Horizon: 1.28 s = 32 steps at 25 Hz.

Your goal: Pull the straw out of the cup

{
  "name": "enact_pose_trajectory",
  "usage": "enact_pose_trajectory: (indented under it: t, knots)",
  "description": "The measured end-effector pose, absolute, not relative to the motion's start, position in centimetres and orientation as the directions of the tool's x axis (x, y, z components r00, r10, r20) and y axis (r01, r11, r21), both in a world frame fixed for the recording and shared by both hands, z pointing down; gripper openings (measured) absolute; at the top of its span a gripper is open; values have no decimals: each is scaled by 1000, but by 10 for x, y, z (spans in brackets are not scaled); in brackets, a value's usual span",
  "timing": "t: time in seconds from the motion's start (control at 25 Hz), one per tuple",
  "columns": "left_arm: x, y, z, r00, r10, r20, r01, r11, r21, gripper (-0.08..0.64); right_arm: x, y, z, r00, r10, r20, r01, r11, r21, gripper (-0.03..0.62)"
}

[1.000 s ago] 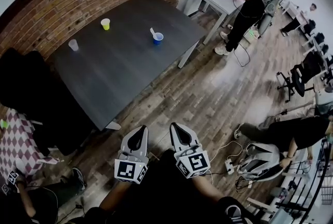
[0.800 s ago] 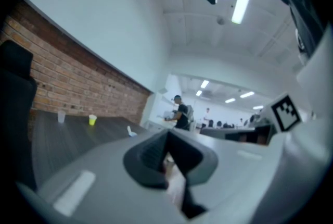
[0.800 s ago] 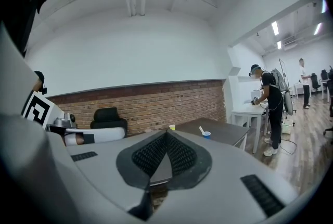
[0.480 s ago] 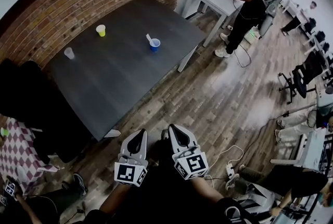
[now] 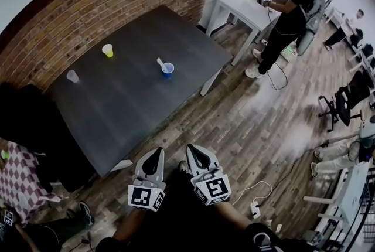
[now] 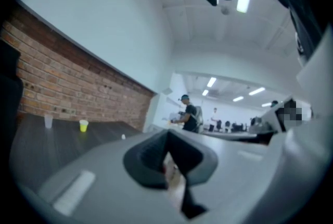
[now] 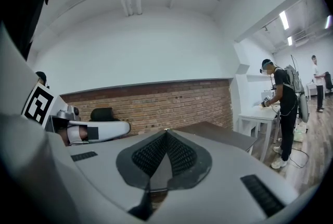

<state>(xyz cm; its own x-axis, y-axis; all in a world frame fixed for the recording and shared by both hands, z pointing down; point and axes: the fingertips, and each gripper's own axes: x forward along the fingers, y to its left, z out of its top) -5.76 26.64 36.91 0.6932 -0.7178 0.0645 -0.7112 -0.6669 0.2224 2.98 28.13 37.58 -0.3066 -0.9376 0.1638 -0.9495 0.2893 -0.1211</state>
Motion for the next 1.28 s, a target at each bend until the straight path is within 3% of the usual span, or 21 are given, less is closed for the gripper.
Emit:
enact_pose_trajectory:
  t: [0.56,1.28]
  knots:
    - [9,218,364,629,-773,75,-769,-606,204,2,104,224,380,-367,-918,148,-927,347,-144,5]
    - [9,107,374,669,-737,95,-735,-638,230,2,96,116,384,-339,-919,201,-939,318,-132,5]
